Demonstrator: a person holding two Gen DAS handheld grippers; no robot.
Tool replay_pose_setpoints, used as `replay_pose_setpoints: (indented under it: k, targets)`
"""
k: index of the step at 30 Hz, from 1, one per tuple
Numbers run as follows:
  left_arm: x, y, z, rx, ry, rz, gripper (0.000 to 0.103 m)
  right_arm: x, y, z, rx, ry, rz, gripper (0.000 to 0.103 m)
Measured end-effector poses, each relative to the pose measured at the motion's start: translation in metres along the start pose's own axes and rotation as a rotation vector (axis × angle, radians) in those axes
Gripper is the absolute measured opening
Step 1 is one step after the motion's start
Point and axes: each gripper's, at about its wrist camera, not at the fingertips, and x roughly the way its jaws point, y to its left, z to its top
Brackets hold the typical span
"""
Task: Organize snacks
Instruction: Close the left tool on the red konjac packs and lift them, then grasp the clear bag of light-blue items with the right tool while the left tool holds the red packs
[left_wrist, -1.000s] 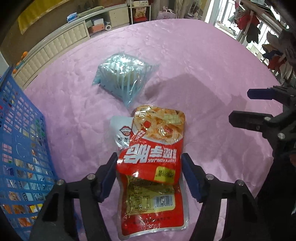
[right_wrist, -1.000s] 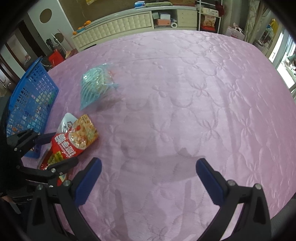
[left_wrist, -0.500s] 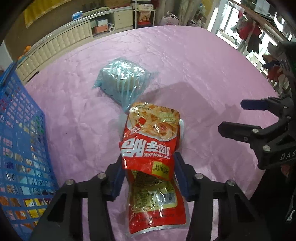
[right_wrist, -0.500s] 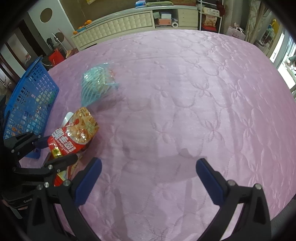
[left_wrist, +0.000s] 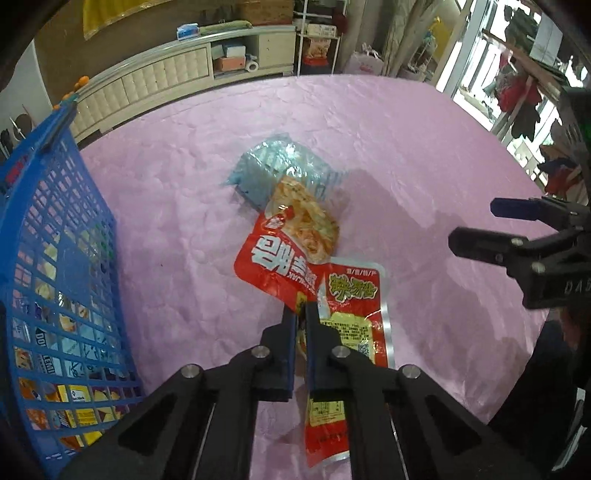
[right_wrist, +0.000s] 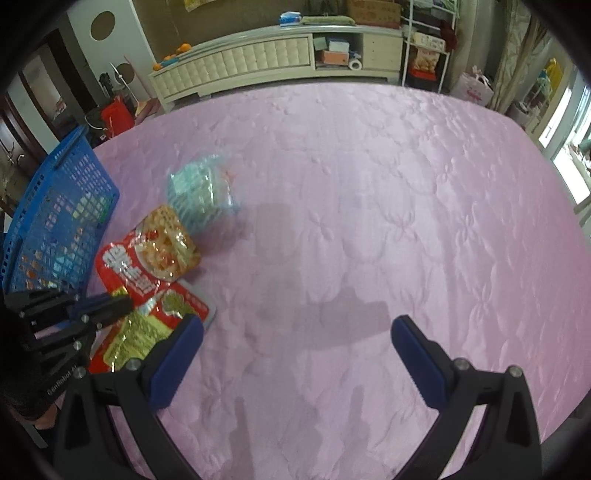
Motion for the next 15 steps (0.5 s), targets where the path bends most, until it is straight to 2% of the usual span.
replay_pose_setpoints:
  k: [8,15]
  targets:
    - [-0.025,0.0,0.003,0.005,-0.077,0.032,0.001,0.004,0.01,0.025,-0.045,-0.023,0.009,0.103]
    - [-0.033,0.011,0.002,-0.027,-0.095,0.045,0.001,0.024,0.027,0.056,-0.1,-0.008,0.077,0.103]
